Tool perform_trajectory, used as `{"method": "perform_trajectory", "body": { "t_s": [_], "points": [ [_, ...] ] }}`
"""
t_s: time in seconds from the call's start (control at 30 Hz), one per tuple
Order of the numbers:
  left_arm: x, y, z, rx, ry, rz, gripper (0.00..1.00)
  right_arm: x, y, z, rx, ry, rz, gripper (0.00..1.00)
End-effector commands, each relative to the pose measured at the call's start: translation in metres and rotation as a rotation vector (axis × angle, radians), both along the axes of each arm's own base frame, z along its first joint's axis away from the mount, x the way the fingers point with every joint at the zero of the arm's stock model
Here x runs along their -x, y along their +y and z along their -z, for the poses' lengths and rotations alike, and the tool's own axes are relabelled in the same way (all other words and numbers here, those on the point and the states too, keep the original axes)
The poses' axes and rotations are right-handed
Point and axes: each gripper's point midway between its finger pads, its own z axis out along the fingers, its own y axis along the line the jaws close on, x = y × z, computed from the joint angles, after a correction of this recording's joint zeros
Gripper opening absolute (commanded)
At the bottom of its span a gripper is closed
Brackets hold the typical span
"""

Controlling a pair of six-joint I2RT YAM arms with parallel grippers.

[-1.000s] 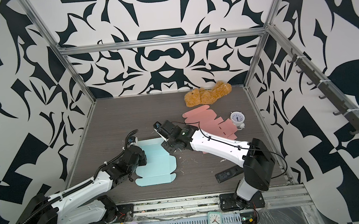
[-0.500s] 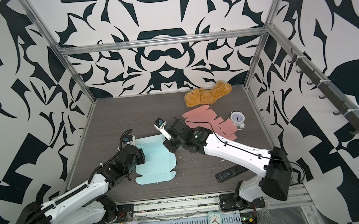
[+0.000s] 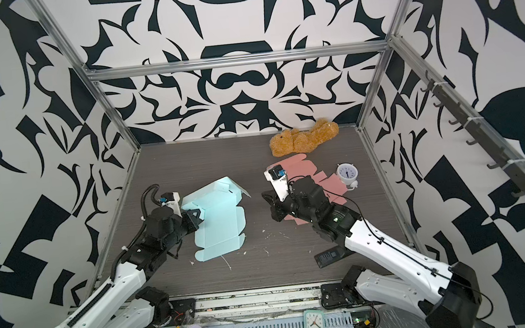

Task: Fold the paper box

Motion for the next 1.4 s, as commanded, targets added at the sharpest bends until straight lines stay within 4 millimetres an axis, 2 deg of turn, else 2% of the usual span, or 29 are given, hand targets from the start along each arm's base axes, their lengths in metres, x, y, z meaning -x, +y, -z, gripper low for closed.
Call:
{"method": "perform_trajectory", "body": {
  "t_s": [0.0,0.13,0.27,0.47,0.73,0.83,0.87,0.9,0.97,1.2,1.37],
  "points": [
    [0.004,-0.015,-0.014,0.113,-0.006,0.064,0.03,0.004,0.019,-0.024,-0.215,-0.003,-0.072,0.0],
    [0.005,-0.023,-0.022,0.156,-0.006,0.098,0.04,-0.003,0.03,-0.015,-0.329,0.057,-0.087,0.0],
    [0.007,-0.032,-0.027,0.183,0.006,0.143,0.05,-0.004,0.038,-0.023,-0.448,0.073,-0.113,0.0],
    [0.008,-0.04,-0.027,0.199,0.012,0.191,0.06,-0.005,0.044,-0.028,-0.497,0.081,-0.137,0.0],
    [0.008,-0.045,-0.021,0.214,0.025,0.214,0.06,-0.007,0.052,-0.031,-0.533,0.095,-0.168,0.06],
    [0.008,-0.045,-0.019,0.209,0.029,0.212,0.06,-0.005,0.055,-0.033,-0.556,0.103,-0.192,0.15],
    [0.007,-0.044,-0.018,0.209,0.028,0.209,0.06,-0.005,0.057,-0.033,-0.559,0.108,-0.202,0.23],
    [0.008,-0.044,-0.018,0.209,0.028,0.209,0.06,-0.004,0.058,-0.031,-0.554,0.111,-0.204,0.27],
    [0.007,-0.044,-0.018,0.21,0.026,0.209,0.06,-0.003,0.059,-0.028,-0.549,0.117,-0.209,0.31],
    [0.008,-0.044,-0.015,0.21,0.035,0.209,0.06,-0.005,0.061,-0.027,-0.538,0.127,-0.202,0.4],
    [0.008,-0.043,-0.014,0.205,0.03,0.201,0.06,-0.003,0.06,-0.024,-0.518,0.128,-0.197,0.41]
  ]
}}
